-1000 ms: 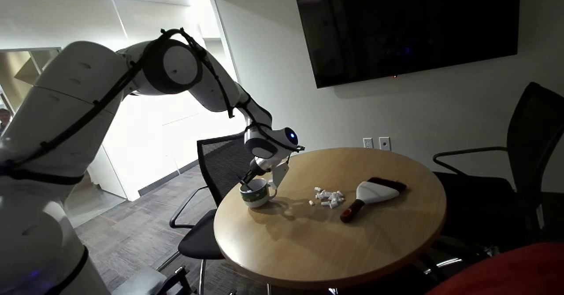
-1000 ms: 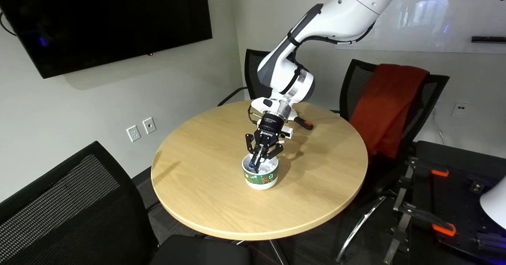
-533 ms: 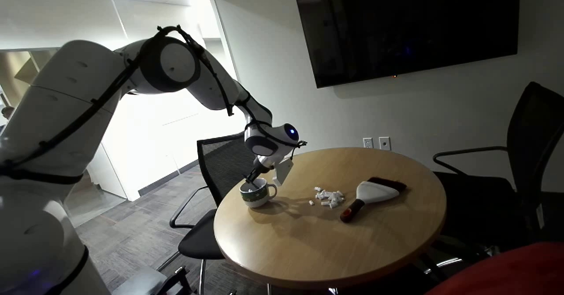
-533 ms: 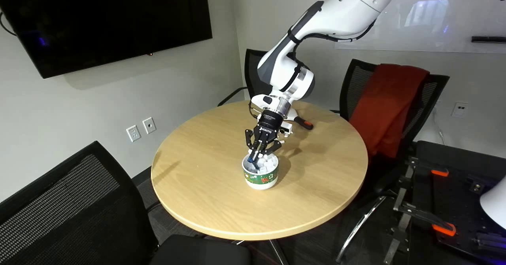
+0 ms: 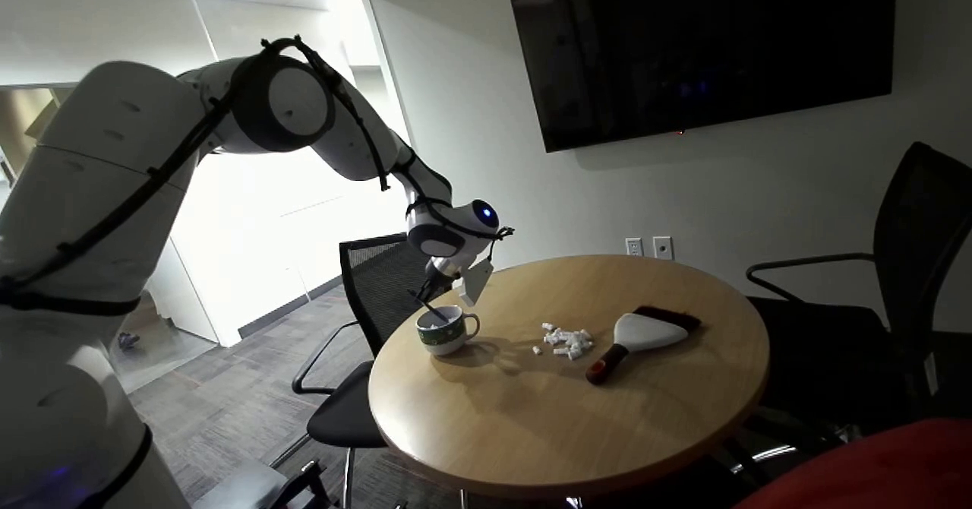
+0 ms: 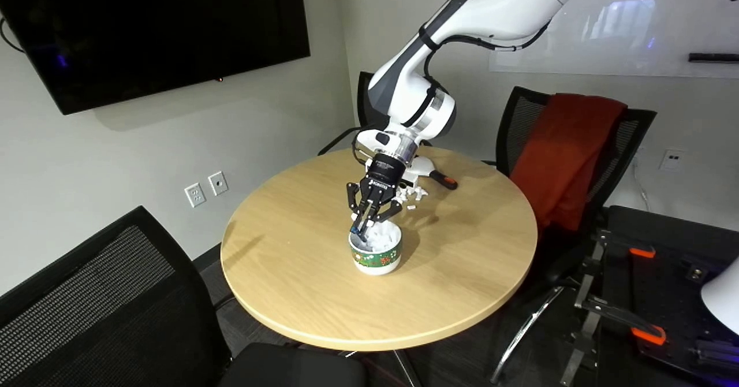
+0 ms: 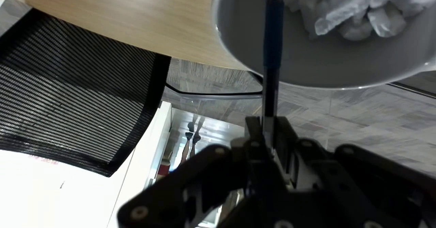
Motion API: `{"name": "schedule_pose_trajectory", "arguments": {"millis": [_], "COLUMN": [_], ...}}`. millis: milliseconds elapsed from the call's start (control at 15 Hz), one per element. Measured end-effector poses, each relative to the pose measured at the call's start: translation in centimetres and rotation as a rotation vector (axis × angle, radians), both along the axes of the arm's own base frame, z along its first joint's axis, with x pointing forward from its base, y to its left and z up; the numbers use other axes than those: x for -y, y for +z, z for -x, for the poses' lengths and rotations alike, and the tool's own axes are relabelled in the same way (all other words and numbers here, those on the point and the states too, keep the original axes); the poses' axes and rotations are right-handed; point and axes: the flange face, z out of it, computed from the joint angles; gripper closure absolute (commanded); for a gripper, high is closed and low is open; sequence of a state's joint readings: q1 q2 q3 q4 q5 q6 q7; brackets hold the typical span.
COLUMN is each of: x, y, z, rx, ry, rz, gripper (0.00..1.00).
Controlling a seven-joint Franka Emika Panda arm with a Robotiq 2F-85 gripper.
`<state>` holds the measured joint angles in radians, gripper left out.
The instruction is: Remove the pen from the mug cup and place it on the table
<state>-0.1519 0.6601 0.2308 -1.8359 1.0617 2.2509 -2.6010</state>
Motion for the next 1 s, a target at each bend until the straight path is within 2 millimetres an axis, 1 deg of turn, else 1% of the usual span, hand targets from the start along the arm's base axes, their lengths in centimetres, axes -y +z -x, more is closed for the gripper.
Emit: {"name": "schedule_pose_trajectory", "arguments": {"millis": [133, 200, 400, 533, 600, 667, 733, 800, 933, 1000], "x": [0.8, 1.1, 2.4, 4.1, 5.2, 6.2, 7.0, 7.8, 8.7, 8.7], "y": [1.8, 3.1, 7.9, 11.2, 12.6, 13.6, 14.1, 14.2, 13.2, 12.2], "z": [0.6, 0.9, 1.9, 2.1, 1.8, 1.5, 1.0, 0.5, -0.9, -1.8], "rx": [0.016, 0.028, 0.085, 0.135, 0.160, 0.179, 0.194, 0.203, 0.207, 0.202], "ry": [-0.001, -0.003, -0.017, -0.065, -0.112, -0.158, -0.205, -0.251, -0.338, -0.377], "rz": [0.033, 0.046, 0.075, 0.117, 0.150, 0.185, 0.226, 0.268, 0.356, 0.401], "gripper": [0.96, 0.96, 0.96, 0.96, 0.96, 0.96, 0.96, 0.96, 0.96, 0.96]}}
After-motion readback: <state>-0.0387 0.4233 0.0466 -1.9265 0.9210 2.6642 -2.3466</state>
